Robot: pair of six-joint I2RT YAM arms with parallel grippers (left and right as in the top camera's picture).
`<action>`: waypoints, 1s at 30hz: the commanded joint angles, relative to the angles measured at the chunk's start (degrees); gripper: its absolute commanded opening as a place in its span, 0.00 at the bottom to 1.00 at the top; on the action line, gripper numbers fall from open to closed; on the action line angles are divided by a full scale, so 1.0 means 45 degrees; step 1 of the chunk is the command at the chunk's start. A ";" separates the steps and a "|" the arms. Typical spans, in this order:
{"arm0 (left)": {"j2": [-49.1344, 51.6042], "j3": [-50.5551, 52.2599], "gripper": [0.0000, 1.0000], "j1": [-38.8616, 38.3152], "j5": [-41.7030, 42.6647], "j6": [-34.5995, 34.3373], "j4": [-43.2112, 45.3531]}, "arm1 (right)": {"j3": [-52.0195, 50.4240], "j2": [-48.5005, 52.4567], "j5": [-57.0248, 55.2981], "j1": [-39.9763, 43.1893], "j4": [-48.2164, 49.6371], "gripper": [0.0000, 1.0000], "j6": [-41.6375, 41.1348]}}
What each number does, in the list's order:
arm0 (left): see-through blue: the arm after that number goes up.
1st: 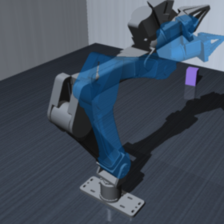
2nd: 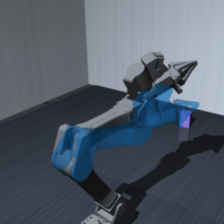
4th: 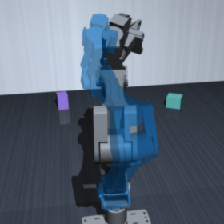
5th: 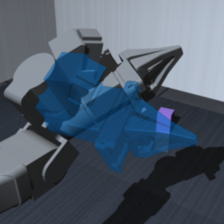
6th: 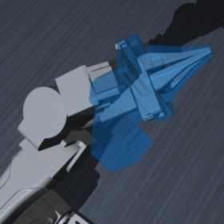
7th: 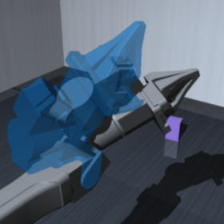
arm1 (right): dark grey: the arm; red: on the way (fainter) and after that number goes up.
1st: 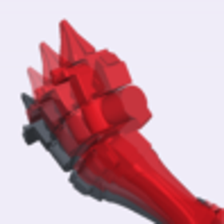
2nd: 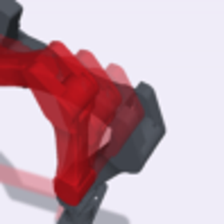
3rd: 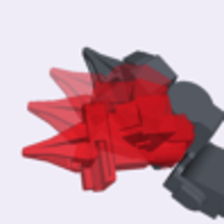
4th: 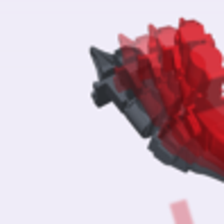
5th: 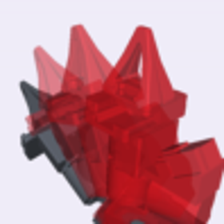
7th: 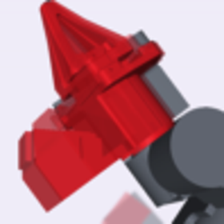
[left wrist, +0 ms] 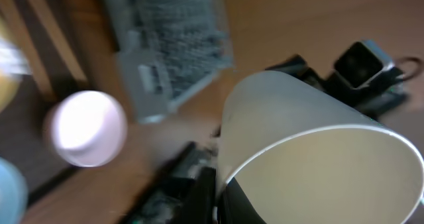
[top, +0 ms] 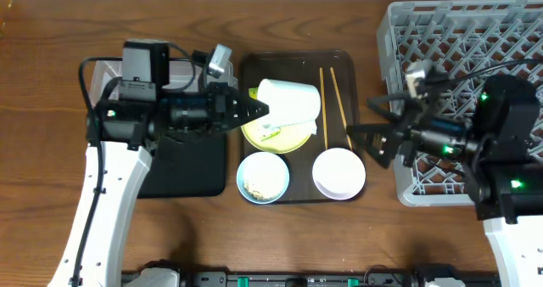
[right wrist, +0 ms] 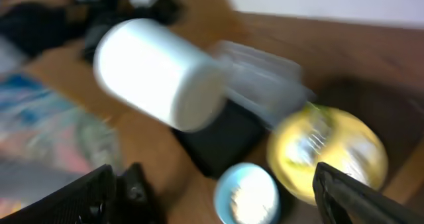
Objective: Sort waste into correct bins and load items into the dishwasher rack
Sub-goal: 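Lift the white cup with the left gripper toward the table center, then grasp the white cup with the right gripper and release the left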
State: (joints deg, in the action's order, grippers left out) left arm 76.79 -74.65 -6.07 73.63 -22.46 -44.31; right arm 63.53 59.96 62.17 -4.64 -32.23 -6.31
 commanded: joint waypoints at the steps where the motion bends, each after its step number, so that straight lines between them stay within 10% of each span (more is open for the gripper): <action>1: -0.0058 -0.0165 0.06 0.0015 0.2599 0.0267 0.0010 | 0.0204 0.0053 0.1559 -0.1180 0.1030 0.95 -0.0471; 18: -0.0068 -0.0165 0.06 -0.0321 0.3662 0.0267 -0.0024 | 0.0204 0.1583 0.0389 -0.3410 0.5731 0.94 -0.2249; 30: -0.0068 -0.0165 0.11 -0.0374 0.3628 0.0272 0.0068 | 0.0204 0.1627 0.1341 -0.3565 0.6067 0.60 -0.2516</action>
State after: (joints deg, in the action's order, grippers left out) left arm 76.79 -74.65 -7.46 88.31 -22.24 -44.45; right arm 63.68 67.13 66.28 -20.23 -4.89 -17.43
